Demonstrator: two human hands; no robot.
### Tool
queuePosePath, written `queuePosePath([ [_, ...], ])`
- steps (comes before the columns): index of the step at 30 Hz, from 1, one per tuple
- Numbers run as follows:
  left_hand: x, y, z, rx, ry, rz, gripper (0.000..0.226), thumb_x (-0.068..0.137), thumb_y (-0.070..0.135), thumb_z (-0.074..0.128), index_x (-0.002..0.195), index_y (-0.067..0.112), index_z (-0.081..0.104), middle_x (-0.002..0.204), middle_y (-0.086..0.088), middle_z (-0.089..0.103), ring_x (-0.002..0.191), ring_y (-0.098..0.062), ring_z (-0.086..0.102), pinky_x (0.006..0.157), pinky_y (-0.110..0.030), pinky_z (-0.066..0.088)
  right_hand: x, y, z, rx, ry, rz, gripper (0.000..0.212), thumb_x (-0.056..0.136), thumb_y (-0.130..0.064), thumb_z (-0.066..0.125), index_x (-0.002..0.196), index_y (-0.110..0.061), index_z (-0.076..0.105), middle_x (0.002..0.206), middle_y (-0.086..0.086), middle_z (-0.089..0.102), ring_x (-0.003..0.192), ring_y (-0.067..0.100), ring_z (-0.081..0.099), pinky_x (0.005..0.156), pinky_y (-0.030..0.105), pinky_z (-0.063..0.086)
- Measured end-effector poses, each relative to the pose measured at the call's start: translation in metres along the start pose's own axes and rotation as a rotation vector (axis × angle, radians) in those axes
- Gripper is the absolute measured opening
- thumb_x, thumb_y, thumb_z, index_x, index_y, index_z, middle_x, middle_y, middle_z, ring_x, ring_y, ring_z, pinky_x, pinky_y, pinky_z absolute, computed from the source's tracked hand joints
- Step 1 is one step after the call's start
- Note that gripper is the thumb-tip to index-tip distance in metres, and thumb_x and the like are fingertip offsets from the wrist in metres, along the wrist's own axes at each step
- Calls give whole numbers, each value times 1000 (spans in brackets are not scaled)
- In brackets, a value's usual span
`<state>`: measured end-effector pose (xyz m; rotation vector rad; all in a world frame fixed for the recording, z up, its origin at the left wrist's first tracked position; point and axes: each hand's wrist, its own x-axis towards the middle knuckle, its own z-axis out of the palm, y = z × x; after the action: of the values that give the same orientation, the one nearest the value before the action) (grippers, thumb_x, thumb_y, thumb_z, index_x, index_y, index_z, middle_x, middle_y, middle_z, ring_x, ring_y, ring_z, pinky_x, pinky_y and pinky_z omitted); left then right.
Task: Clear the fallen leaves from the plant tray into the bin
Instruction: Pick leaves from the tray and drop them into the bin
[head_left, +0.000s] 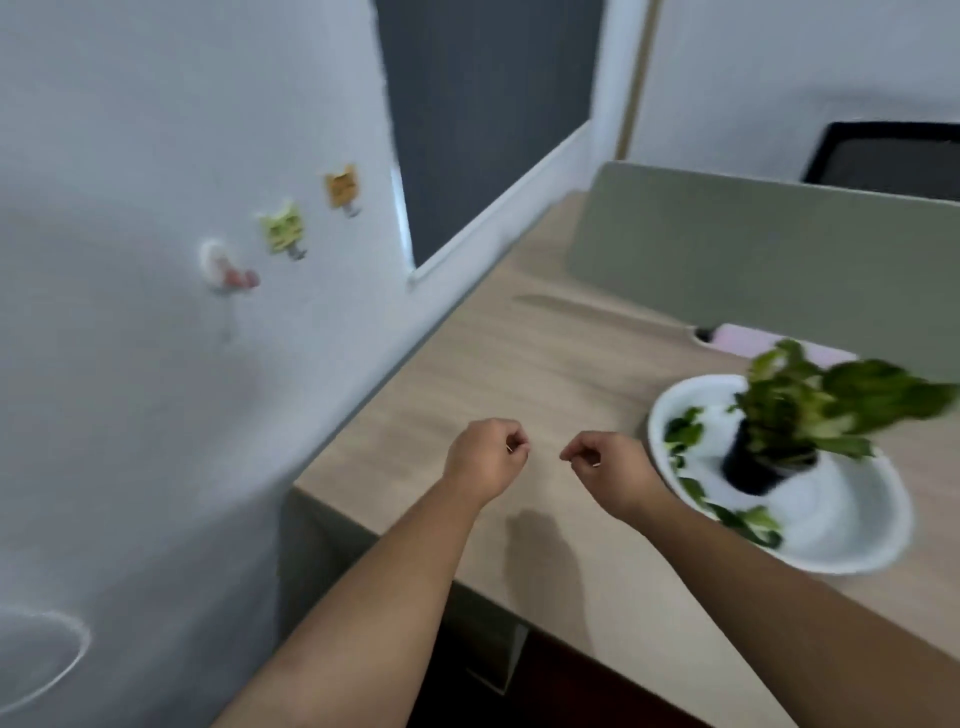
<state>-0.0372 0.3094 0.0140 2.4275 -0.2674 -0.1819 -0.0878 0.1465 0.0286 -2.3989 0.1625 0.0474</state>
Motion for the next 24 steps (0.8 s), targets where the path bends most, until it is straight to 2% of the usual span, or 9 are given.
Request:
queuePosePath([
  [2,7,42,32,29,-96,98,8,81,24,62,83,22,70,91,2,74,86,-17,67,80,-32,55,-19,38,-31,-24,56,79,24,81,-5,52,83,-19,71,75,5,69,57,14,57,52,15,40],
  [7,9,104,93,255,-281,304,21,81,23,63,102,24,66,113,0,64,105,-21,60,90,-34,51,-60,110,-72,-74,111,186,20,79,-4,55,85,-11,73,88,7,73,77,16,60,69,19,39],
  [10,8,121,118,339,-334,368,27,80,22,64,107,24,64,120,1,60,112,-20,56,93,-35,49,-76,144,-87,-105,101,232,21,77,-2,56,89,-10,71,95,8,71,91,23,64,75,21,42],
  [13,9,131,136,423,-388,420,30,82,19,64,111,23,65,120,0,62,111,-22,58,94,-37,50,-88,166,-98,-147,48,241,25,77,-5,59,99,-11,69,105,9,68,100,25,61,87,30,49],
  [20,10,133,151,401,-346,416,22,79,21,68,101,25,71,106,2,70,99,-19,63,86,-34,52,-88,185,-98,-201,-5,179,27,80,-4,55,100,-17,69,106,7,66,101,24,59,88,36,50],
  [24,10,134,153,403,-351,420,21,77,25,70,98,26,72,102,3,71,95,-18,63,80,-32,52,-86,190,-106,-131,-26,174,18,80,-13,59,92,-17,72,98,3,70,90,19,63,84,36,54],
])
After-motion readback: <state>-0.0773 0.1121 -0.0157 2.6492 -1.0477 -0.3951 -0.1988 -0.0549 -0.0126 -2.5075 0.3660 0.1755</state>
